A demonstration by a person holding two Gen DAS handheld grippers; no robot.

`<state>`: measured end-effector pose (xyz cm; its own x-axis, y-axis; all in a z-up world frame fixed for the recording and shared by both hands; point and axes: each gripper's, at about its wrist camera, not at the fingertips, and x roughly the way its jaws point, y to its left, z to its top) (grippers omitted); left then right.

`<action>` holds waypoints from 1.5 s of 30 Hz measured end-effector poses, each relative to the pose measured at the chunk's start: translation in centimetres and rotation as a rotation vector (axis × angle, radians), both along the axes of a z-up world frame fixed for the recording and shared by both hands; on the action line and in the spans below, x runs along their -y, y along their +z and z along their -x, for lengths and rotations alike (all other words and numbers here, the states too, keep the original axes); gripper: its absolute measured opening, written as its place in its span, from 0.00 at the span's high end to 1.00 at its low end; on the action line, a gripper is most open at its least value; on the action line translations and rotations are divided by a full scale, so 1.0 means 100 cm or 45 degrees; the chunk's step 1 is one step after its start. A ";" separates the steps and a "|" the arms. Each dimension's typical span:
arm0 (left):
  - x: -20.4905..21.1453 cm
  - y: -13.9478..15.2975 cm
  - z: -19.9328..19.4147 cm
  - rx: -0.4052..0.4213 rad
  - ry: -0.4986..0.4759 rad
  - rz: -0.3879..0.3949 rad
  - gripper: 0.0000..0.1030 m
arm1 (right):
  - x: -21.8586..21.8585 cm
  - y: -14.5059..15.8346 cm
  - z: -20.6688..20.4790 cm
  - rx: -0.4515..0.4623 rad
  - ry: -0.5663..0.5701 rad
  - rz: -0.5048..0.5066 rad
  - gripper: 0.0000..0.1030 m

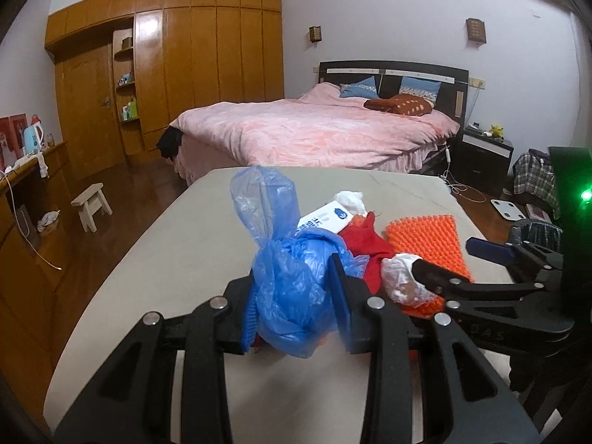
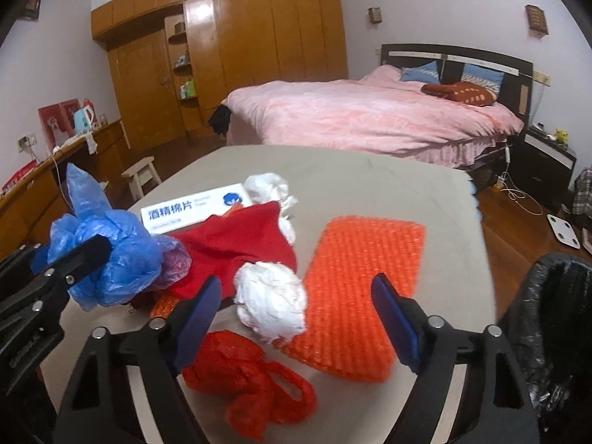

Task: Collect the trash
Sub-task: 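Grasp the blue plastic bag with the left tool while the right tool grasps the white tissue, then carry the blue bag and tissue over the bin and release both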

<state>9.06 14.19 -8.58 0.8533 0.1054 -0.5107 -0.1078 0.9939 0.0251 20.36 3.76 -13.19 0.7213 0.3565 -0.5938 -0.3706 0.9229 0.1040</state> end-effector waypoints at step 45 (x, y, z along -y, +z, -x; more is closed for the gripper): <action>0.076 0.058 0.004 0.146 -0.187 0.021 0.68 | 0.098 0.099 0.050 0.183 -0.116 -0.108 0.76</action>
